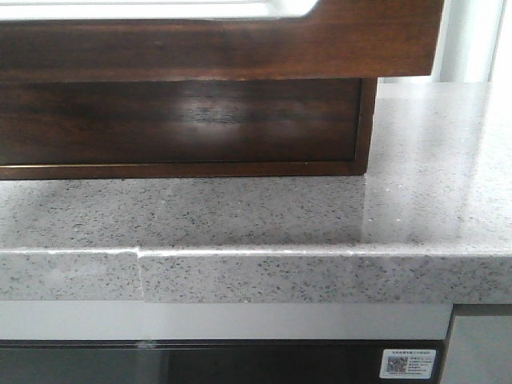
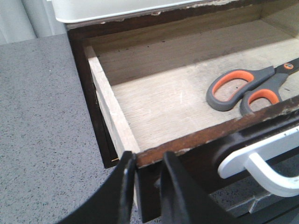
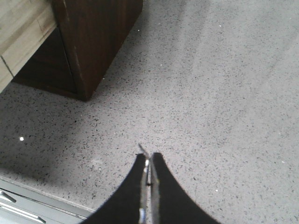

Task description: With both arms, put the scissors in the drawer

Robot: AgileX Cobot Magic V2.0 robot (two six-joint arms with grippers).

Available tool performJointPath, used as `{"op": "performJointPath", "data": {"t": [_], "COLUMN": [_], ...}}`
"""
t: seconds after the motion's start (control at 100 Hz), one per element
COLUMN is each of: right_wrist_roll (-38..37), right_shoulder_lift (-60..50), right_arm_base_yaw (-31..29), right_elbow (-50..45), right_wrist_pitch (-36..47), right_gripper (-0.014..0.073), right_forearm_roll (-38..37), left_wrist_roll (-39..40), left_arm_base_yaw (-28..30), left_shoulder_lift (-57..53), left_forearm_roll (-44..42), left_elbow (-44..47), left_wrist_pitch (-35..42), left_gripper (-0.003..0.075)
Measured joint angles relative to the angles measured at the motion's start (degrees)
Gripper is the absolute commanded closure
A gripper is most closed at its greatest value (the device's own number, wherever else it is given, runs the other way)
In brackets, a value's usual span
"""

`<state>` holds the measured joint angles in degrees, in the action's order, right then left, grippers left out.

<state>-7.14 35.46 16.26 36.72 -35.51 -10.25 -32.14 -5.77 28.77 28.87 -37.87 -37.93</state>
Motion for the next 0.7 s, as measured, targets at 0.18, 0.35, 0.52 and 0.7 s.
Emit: {"op": "performJointPath", "data": {"t": [0.18,0.35,0.52,0.7], "right_wrist_roll": [0.0,0.0,0.0,0.0], "right_shoulder_lift": [0.0,0.0,0.0,0.0], "right_arm_base_yaw": [0.0,0.0,0.0,0.0], "right_elbow": [0.0,0.0,0.0,0.0], "right_wrist_pitch": [0.1,0.1,1.8,2.3], "right_gripper": [0.0662,0.0662,0.0662,0.0662], "right_forearm_roll": [-0.2,-0.3,-0.4,-0.5], "left_wrist_roll": [0.0,0.0,0.0,0.0], "left_arm_base_yaw": [0.0,0.0,0.0,0.0], "left_shoulder_lift": [-0.1,-0.1,-0.1,-0.1], "left_forearm_roll": [-0.2,-0.2,-0.3,-0.3], "left_elbow": [-0.1,-0.1,-0.1,-0.1], "left_wrist_pitch": [0.0,0.0,0.0,0.0], "left_gripper": [0.0741,0.0741,0.0741,0.0741]}}
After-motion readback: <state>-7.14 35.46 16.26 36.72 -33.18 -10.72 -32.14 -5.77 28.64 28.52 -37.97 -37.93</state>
